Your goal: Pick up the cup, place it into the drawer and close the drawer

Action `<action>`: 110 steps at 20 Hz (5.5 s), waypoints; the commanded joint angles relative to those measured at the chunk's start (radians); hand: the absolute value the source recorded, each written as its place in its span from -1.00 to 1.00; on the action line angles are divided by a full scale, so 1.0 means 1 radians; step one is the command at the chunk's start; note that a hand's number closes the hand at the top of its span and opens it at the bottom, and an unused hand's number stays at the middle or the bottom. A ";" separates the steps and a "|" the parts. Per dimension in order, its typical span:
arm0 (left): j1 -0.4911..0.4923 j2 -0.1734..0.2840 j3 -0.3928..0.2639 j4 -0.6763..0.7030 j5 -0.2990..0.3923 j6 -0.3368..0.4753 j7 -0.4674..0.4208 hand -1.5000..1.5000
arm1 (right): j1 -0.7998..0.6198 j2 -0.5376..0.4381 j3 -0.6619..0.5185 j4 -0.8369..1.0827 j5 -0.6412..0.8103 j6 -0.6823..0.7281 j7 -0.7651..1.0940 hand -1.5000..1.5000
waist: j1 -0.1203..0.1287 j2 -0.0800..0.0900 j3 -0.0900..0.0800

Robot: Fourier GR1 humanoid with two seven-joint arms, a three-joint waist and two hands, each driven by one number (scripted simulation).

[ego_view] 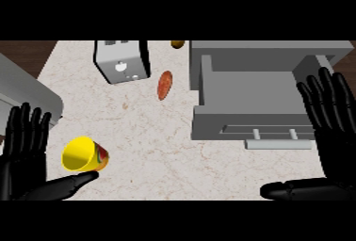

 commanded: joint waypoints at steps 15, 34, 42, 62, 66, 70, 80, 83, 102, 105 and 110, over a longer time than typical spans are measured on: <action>0.024 0.039 0.105 0.337 0.036 -0.073 -0.229 -1.00 | -0.084 0.004 -0.022 0.067 -0.009 0.000 0.011 -1.00 | 0.001 0.000 0.000; -0.060 0.024 0.151 0.763 0.018 -0.083 -0.561 -1.00 | -0.039 -0.015 -0.055 -0.022 -0.067 0.029 0.076 -1.00 | -0.001 0.000 0.000; -0.145 0.118 0.216 0.973 0.074 -0.163 -0.645 -1.00 | -0.029 0.009 0.004 -0.045 -0.017 0.009 0.111 -1.00 | -0.002 0.000 0.000; -0.290 0.116 0.201 1.288 0.116 -0.246 -0.829 -1.00 | 0.020 0.006 -0.034 0.027 -0.032 0.075 -0.035 -1.00 | -0.004 0.001 0.000; -0.339 0.143 0.196 1.348 0.138 -0.364 -0.838 -1.00 | -0.021 0.011 -0.012 -0.013 -0.018 0.030 0.058 -1.00 | -0.005 0.001 -0.001; -0.389 0.161 0.211 1.461 0.158 -0.450 -0.888 -1.00 | -0.037 -0.012 -0.048 0.013 -0.061 0.058 0.052 -1.00 | -0.007 0.002 -0.001; -0.389 0.144 0.179 1.360 0.148 -0.401 -0.946 1.00 | -0.028 0.029 0.017 -0.041 -0.002 0.012 0.085 -1.00 | -0.002 0.000 0.000; -0.373 0.100 0.158 1.306 0.136 -0.344 -0.967 1.00 | -0.010 -0.028 -0.070 -0.053 -0.080 0.064 0.081 -1.00 | -0.003 -0.001 0.000; -0.441 0.086 0.017 0.918 0.138 -0.332 -0.705 1.00 | 0.004 -0.033 -0.098 -0.007 -0.073 0.075 0.042 -1.00 | 0.007 -0.004 0.002; -0.415 0.024 -0.040 0.782 0.126 -0.281 -0.651 1.00 | 0.002 -0.011 -0.061 -0.034 -0.074 0.060 0.080 -1.00 | 0.006 -0.004 0.001; -0.496 0.019 -0.049 0.602 0.192 -0.217 -0.392 1.00 | 0.022 -0.035 -0.096 -0.041 -0.094 0.079 0.076 -1.00 | 0.000 -0.004 0.001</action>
